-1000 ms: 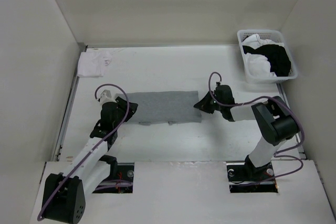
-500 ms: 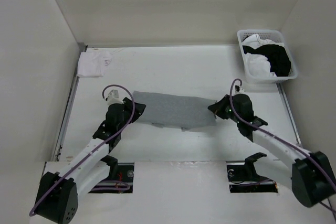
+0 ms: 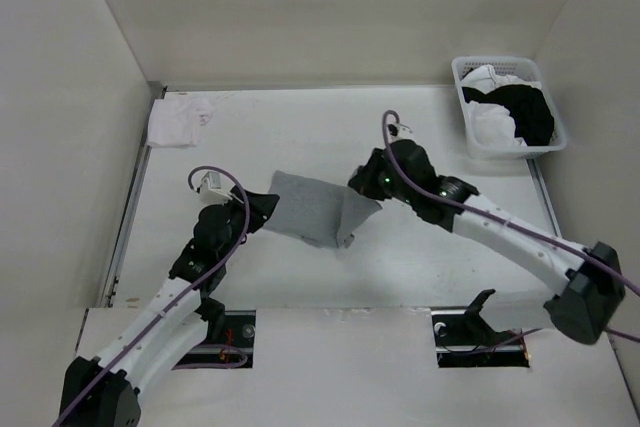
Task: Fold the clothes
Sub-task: Fold the tank top
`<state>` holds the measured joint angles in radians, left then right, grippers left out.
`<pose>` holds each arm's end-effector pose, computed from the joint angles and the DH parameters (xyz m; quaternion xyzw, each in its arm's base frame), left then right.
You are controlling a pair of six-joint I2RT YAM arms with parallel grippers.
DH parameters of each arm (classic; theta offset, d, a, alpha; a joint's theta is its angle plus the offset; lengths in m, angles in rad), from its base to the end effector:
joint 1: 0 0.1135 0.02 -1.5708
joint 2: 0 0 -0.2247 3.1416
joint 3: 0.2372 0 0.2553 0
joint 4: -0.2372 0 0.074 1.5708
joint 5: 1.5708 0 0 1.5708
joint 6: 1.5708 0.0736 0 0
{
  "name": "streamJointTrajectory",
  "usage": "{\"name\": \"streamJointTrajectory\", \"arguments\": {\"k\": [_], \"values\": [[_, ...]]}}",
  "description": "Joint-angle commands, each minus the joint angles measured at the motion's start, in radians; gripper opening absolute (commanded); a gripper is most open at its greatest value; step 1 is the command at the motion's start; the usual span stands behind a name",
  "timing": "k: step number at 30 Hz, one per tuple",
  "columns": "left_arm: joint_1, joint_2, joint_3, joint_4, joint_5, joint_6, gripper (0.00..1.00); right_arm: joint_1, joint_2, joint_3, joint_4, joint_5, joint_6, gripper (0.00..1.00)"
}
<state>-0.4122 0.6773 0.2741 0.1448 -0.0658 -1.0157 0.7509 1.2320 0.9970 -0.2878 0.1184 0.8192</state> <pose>0.2211 -0.0914 0.1745 -0.2545 0.7501 -0.3796 0.4779 0.2458 0.2175 0.2525 0.0591 0.8628 0.3168 0.3895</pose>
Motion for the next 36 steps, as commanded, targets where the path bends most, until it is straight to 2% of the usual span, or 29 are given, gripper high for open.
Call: {"name": "streamJointTrajectory", "arguments": {"k": [1,10,12,13,15,17,19,21,23,26,27,28,32,36], "values": [[0.031,-0.050,-0.016,-0.014,0.020,-0.006,0.36,0.055,0.156,0.167,-0.054,0.063,-0.012,0.04],[0.196,-0.185,0.059,-0.143,0.099,0.026,0.36,0.144,0.677,0.658,-0.134,0.047,-0.011,0.04],[0.252,-0.215,0.098,-0.183,0.115,0.058,0.36,0.161,0.763,0.731,-0.129,0.034,0.026,0.14],[0.264,-0.216,0.114,-0.195,0.116,0.074,0.37,0.169,0.794,0.756,-0.116,0.017,0.043,0.22],[0.261,-0.193,0.129,-0.205,0.115,0.086,0.37,0.176,0.827,0.782,-0.091,-0.009,0.067,0.44],[0.250,-0.171,0.122,-0.189,0.112,0.080,0.37,0.182,0.801,0.760,-0.048,-0.019,0.074,0.58],[0.244,-0.156,0.117,-0.168,0.104,0.077,0.37,0.184,0.724,0.680,0.016,-0.023,0.067,0.62],[0.240,-0.128,0.123,-0.143,0.103,0.080,0.37,0.184,0.626,0.568,0.089,-0.008,0.057,0.61],[0.212,-0.070,0.138,-0.113,0.106,0.088,0.37,0.176,0.522,0.430,0.179,0.007,0.029,0.51],[0.136,0.036,0.155,-0.059,0.081,0.092,0.36,0.135,0.443,0.290,0.233,-0.009,0.005,0.19],[0.099,0.075,0.158,-0.035,0.058,0.094,0.36,0.127,0.431,0.254,0.242,-0.020,-0.005,0.10],[0.061,0.118,0.158,-0.007,0.025,0.098,0.35,0.121,0.425,0.221,0.251,-0.026,-0.021,0.06],[-0.049,0.307,0.163,0.117,-0.083,0.118,0.32,0.075,0.437,0.150,0.315,-0.049,-0.087,0.04],[-0.040,0.432,0.133,0.196,-0.098,0.115,0.32,0.009,0.491,0.106,0.403,-0.117,-0.120,0.04]]}}
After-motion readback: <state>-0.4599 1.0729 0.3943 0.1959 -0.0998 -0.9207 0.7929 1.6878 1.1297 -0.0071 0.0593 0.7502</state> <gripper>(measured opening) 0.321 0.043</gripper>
